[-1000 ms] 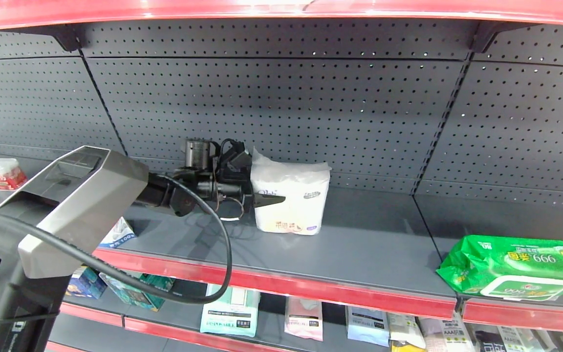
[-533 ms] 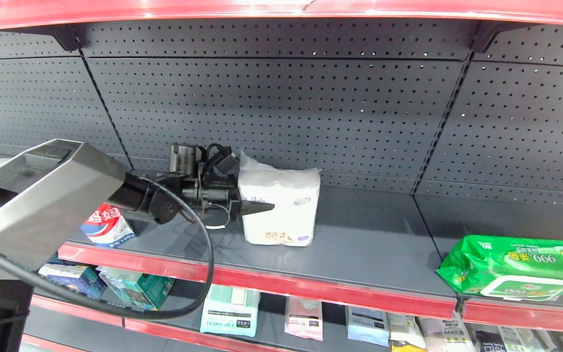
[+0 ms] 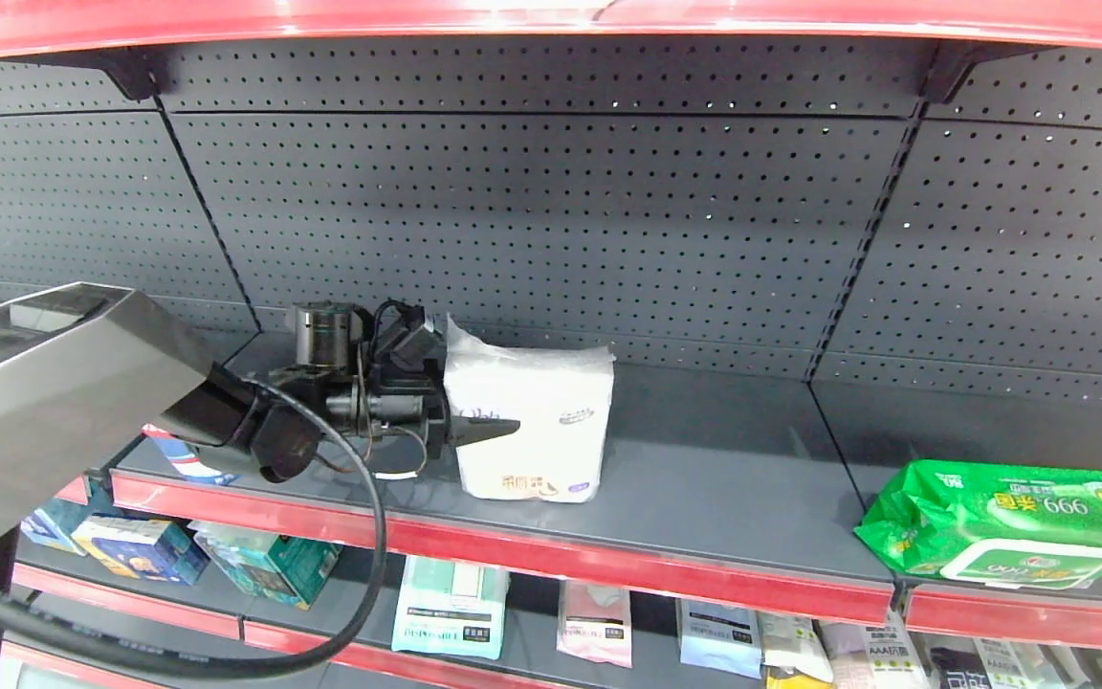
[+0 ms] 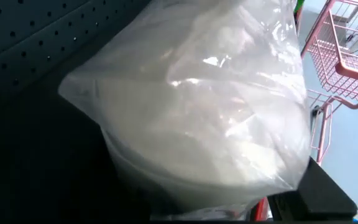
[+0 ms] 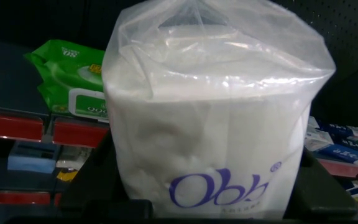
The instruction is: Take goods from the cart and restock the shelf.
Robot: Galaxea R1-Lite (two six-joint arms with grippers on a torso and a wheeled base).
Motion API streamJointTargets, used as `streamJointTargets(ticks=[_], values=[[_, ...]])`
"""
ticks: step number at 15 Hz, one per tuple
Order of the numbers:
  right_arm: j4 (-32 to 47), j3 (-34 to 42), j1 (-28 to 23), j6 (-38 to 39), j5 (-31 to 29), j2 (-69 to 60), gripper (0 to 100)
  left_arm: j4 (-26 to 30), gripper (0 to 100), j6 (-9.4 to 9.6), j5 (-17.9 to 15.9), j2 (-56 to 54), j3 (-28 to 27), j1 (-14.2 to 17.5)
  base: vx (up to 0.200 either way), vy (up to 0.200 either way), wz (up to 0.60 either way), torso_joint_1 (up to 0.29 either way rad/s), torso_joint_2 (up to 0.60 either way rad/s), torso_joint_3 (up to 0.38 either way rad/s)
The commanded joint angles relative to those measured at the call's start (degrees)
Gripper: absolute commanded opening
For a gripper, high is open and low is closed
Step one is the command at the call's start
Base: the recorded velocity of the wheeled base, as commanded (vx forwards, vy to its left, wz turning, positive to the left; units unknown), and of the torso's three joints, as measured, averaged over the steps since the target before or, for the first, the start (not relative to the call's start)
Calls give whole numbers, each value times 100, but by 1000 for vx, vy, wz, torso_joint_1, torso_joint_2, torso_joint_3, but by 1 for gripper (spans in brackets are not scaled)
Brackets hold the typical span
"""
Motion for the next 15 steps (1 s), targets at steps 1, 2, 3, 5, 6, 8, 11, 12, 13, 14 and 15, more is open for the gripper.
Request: streamJointTargets(ticks=[1,2,3,5,6,8,11,12,13,14,15], values=[[1,-16,1,-3,1,7,0,-128,0,0,-26,-65,249,12,0,0,0,0,0,0],[1,-16,1,-3,1,7,0,-216,0,-9,-52,-108,355,21,0,0,0,0,0,0],[1,-16,1,-3,1,7,0,-233,0,-9,-52,-135,407,39,0,0,0,0,0,0],[1,-16,1,-12,1,25,0,-251,0,8,-131,-232,522,74,0,0,0,0,0,0],[1,-16,1,-12,1,34,0,-260,0,8,-184,-284,618,74,0,0,0,0,0,0],[1,-16,1,-12,1,25,0,-260,0,17,-219,-425,794,74,0,0,0,0,0,0],[-8,-25,1,-12,1,42,0,-392,0,26,-219,-425,882,100,0,0,0,0,0,0],[-8,-34,1,-12,1,42,0,-550,0,26,-219,-425,1014,109,0,0,0,0,0,0],[-8,-34,1,-12,-8,42,0,-708,0,35,-219,-416,1137,109,0,0,0,0,0,0],[-8,-34,1,-12,-8,42,0,-840,0,26,-219,-416,1260,109,0,0,0,0,0,0],[-8,-34,1,-12,-8,42,0,-893,0,35,-228,-416,1330,118,0,0,0,0,0,0]])
